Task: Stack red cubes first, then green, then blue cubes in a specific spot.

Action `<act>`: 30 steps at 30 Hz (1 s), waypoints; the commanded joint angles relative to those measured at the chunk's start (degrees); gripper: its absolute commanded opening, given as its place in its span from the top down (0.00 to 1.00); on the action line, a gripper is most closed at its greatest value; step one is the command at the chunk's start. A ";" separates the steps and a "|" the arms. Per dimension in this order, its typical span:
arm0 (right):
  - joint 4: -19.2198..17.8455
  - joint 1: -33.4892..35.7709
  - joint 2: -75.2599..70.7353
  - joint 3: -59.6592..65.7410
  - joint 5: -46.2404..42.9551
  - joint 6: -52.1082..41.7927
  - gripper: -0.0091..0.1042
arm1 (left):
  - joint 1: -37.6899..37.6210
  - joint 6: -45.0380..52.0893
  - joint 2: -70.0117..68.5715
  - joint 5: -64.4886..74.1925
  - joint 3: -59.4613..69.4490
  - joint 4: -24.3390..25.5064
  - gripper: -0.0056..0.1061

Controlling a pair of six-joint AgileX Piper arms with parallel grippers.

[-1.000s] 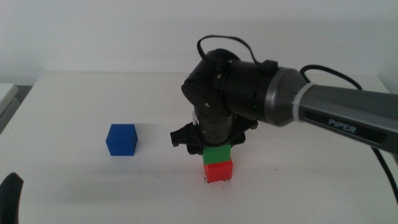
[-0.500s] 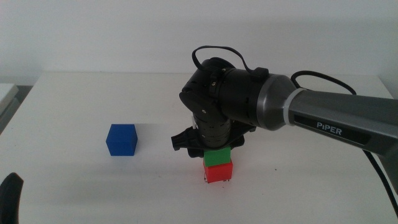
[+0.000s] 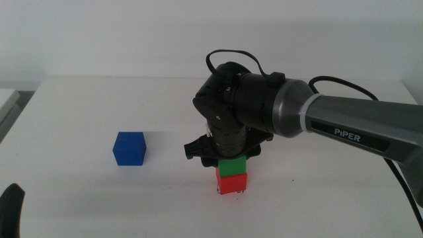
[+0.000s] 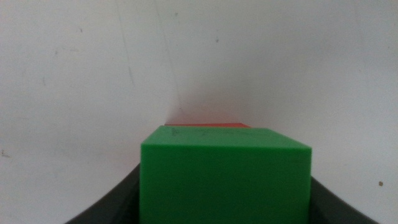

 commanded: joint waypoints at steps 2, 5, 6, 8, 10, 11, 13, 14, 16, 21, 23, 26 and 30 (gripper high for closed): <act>0.36 -0.48 0.79 0.25 0.14 0.01 0.84 | 0.01 0.00 -0.19 -0.85 0.01 0.06 0.11; 0.36 -0.48 0.79 0.25 0.14 0.01 0.84 | 0.01 0.00 -0.19 -0.85 0.01 0.06 0.11; 0.46 -0.48 0.78 0.25 0.49 0.01 0.40 | 0.01 0.00 -0.19 -0.85 0.01 0.06 0.11; 0.46 -0.48 0.78 0.25 0.49 0.01 0.29 | 0.01 0.00 -0.19 -0.85 0.01 0.06 0.11; 0.46 -0.48 0.78 0.25 0.49 0.01 0.20 | 0.01 0.00 -0.19 -0.85 0.01 0.06 0.11; 0.46 -0.48 0.78 0.25 0.49 0.01 0.17 | 0.01 0.00 -0.19 -0.85 0.01 0.06 0.11; 0.70 -0.36 -1.62 0.15 2.19 0.01 0.14 | 0.01 0.00 -0.19 -0.85 0.01 0.06 0.11; 0.98 -0.27 -3.03 0.15 2.54 -0.58 0.14 | 0.01 0.00 -0.19 -0.85 0.01 0.06 0.11; 1.33 0.35 -7.57 0.15 4.19 -2.48 0.14 | 0.01 0.00 -0.19 -0.85 0.01 0.06 0.11; 1.58 1.40 -22.22 0.54 8.21 -7.14 0.14 | 0.01 0.00 -0.19 -0.85 0.01 0.06 0.11; 2.03 1.40 -28.59 2.57 8.21 -9.39 0.14 | 0.01 0.00 -0.19 -0.85 0.01 0.06 0.11; 2.41 1.40 -38.17 10.18 7.31 -13.97 0.14 | 0.01 0.00 -0.19 -0.85 0.01 0.06 0.11; 3.98 1.40 -52.21 23.72 -2.35 -20.93 0.14 | 0.01 0.00 -0.19 -0.85 0.01 0.06 0.11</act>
